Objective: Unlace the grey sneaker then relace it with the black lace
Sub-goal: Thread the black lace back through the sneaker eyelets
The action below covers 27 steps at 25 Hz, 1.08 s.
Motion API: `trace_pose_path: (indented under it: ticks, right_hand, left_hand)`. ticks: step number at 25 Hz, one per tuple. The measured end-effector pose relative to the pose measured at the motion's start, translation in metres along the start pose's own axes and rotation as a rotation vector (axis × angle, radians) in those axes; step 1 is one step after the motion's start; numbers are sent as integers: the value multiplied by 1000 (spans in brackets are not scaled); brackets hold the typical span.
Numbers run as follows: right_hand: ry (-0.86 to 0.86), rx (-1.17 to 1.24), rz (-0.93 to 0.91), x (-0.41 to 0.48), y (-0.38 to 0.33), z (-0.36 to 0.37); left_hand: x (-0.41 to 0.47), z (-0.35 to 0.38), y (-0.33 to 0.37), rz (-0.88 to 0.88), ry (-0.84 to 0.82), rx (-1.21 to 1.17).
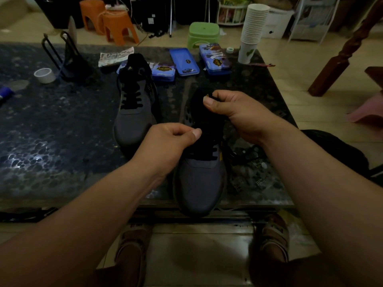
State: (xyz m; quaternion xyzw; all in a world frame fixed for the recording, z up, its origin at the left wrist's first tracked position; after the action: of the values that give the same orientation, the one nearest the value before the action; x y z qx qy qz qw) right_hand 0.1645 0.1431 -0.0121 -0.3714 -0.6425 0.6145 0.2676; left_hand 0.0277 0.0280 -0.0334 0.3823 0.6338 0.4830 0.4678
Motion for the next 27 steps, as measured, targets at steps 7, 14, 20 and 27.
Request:
trace_pose_path:
  ticks: [7, 14, 20, 27]
  right_hand:
    - [112, 42, -12, -1, 3, 13]
    - [374, -173, -88, -51, 2, -18]
    - [253, -281, -22, -70, 18, 5]
    - [194, -146, 98, -69, 22, 10]
  left_hand:
    - [3, 16, -13, -192, -9, -175]
    - [7, 14, -26, -229, -46, -177]
    - [3, 18, -24, -224, -37, -183]
    - [-4, 16, -17, -44, 11, -104]
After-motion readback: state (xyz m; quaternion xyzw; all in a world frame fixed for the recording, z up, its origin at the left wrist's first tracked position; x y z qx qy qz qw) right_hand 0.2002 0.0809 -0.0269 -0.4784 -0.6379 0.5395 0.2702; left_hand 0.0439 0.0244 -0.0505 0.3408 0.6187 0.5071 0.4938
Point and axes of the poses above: each hand's wrist, its own x-axis towards the middle knuckle, its own z-axis out of the palm, y = z × x, the point moved 4 cm from there along x, towards the middle knuckle, and after that the axes turned 1 degree about -z, right-handed, at the moved point
